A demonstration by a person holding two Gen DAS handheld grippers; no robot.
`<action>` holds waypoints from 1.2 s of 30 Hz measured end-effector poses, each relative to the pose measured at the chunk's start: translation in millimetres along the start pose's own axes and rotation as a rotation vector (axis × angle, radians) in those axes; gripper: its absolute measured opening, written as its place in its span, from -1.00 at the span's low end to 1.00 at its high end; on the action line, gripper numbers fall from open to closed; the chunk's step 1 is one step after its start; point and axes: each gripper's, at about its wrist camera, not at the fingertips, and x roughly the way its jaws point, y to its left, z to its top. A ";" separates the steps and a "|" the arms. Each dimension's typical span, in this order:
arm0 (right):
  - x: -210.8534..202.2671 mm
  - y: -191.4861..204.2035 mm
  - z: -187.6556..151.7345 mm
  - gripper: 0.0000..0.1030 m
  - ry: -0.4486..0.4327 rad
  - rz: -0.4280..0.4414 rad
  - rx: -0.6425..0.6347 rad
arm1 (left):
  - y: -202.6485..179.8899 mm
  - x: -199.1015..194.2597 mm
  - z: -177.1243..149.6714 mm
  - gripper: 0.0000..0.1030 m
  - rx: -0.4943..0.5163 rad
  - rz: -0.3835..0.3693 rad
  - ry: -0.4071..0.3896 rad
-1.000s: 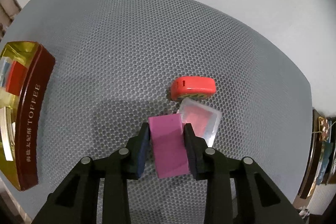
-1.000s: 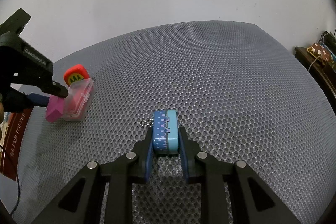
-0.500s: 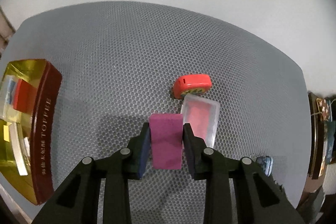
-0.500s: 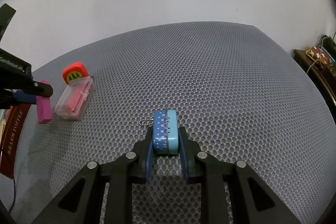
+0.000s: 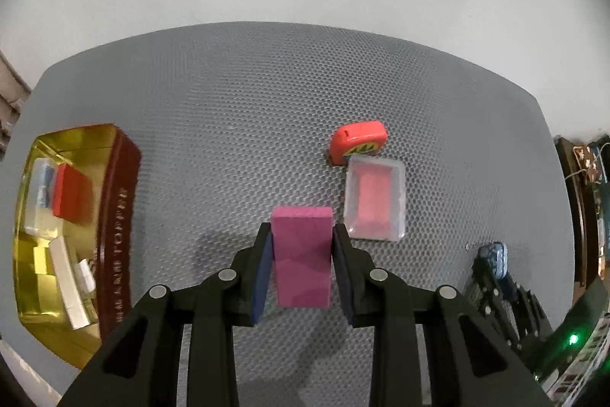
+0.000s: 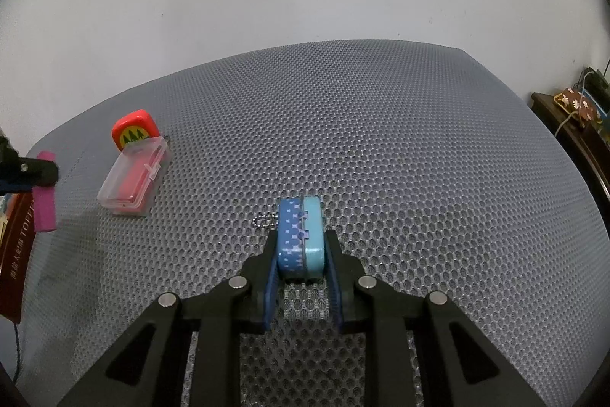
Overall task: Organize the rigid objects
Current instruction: 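Carry the pink eraser into the gold tin and open the left tool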
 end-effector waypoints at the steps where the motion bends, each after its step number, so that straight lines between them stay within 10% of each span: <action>1: 0.6 -0.2 0.4 -0.57 0.000 -0.001 -0.001 | 3.2 -4.0 -3.0 -0.47 -0.003 -0.002 -0.004; 36: 21.2 -18.4 6.1 -0.57 0.004 -0.036 -0.037 | 197.0 -84.0 -16.2 -0.47 -0.289 0.180 -0.120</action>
